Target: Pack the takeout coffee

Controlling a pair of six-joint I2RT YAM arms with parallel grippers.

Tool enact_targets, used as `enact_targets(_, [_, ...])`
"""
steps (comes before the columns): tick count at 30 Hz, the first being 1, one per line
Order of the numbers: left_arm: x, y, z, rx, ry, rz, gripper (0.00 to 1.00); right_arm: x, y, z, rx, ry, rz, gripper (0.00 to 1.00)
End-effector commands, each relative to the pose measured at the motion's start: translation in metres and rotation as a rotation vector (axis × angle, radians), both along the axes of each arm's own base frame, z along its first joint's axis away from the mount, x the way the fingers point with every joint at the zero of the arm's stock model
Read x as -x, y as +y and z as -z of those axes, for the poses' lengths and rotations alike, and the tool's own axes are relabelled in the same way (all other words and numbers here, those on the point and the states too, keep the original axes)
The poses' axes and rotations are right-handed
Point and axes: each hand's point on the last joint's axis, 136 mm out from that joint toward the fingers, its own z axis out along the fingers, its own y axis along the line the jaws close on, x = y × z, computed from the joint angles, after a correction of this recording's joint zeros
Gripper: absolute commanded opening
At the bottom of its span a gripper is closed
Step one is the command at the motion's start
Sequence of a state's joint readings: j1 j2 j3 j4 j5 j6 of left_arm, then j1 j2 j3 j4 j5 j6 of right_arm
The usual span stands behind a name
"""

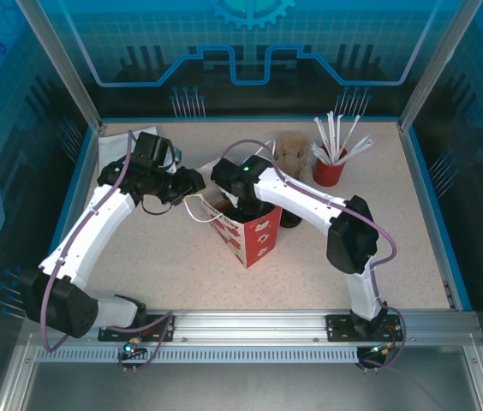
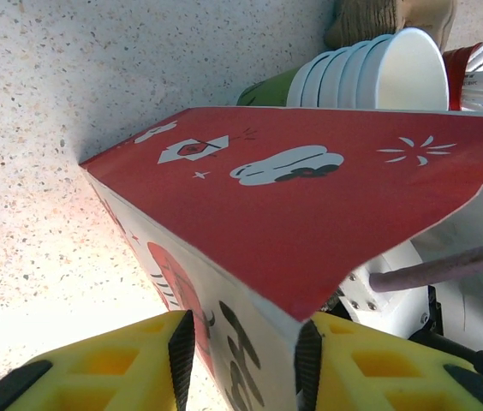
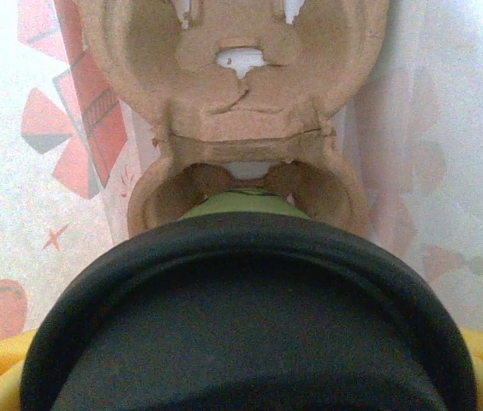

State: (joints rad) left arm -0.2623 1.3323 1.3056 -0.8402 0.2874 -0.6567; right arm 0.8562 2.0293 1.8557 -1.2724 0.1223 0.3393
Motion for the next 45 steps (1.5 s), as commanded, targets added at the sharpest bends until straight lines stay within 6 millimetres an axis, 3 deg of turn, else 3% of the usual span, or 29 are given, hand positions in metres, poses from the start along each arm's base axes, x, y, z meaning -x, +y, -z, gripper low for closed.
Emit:
enact_targets(1, [0.006,0.004,0.011,-0.028,0.035,-0.013,0.4,-0.001,-0.005,-0.006,-0.024,-0.003,0.004,0.78])
enact_targets(17, [0.004,0.007,0.014,-0.048,0.041,-0.018,0.4,-0.001,-0.005,0.002,-0.046,0.001,-0.009,0.78])
enact_targets(45, [0.003,0.007,0.014,-0.058,0.045,-0.018,0.4,0.013,-0.014,0.045,-0.003,0.092,-0.03,0.78])
